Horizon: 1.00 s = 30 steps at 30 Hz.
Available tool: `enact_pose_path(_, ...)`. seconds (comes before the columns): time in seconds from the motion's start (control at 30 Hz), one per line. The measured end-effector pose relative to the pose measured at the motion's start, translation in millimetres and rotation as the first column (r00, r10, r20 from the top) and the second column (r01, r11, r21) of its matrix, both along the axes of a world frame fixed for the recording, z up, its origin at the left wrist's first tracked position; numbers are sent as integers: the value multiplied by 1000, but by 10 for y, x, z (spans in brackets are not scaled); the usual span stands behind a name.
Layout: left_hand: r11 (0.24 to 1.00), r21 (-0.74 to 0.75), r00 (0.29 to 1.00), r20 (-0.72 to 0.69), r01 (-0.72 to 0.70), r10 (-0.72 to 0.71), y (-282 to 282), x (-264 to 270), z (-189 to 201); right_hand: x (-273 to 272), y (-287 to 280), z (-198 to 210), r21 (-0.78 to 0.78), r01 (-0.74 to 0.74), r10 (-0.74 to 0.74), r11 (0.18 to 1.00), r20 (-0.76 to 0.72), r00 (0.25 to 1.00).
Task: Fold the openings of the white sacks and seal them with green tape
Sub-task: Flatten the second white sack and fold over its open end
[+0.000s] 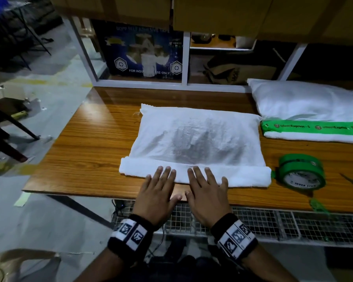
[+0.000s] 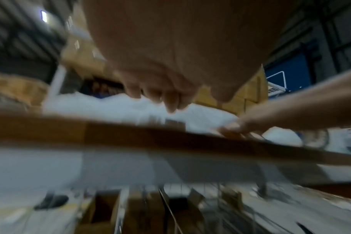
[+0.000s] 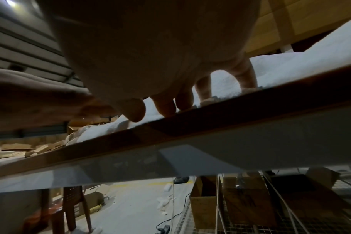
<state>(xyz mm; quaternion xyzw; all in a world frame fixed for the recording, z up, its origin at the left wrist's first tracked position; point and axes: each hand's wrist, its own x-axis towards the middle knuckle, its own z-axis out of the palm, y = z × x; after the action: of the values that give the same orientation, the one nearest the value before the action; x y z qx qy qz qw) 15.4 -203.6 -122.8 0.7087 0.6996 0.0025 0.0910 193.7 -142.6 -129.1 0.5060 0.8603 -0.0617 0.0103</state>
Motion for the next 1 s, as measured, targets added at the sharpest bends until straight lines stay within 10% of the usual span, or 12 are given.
enact_pose_path(0.33, 998, 41, 998, 42, -55, 53, 71, -79, -136, 1190, 379, -132, 32, 325, -323, 945, -54, 945)
enact_pose_path(0.67, 743, -38, 743, 13, -669, 669, 240, -562, 170, 1233, 405, -196, 96, 304, -305, 948, -3, 952)
enact_pose_path(0.8, 977, 151, 985, -57, -152, 162, 378, 276, 375, 1214, 410, -188, 103, 295, -298, 950, 14, 954)
enact_pose_path(0.9, 957, -22, 957, -21, 289, -289, 630, 1095, 196, 1251, 433, -175, 94, 267, -269, 959, 14, 963)
enact_pose_path(1.0, 952, -96, 952, -60, 292, -299, 757, 1412, -8, 1299, 465, -159, 55, 213, -214, 976, 13, 977)
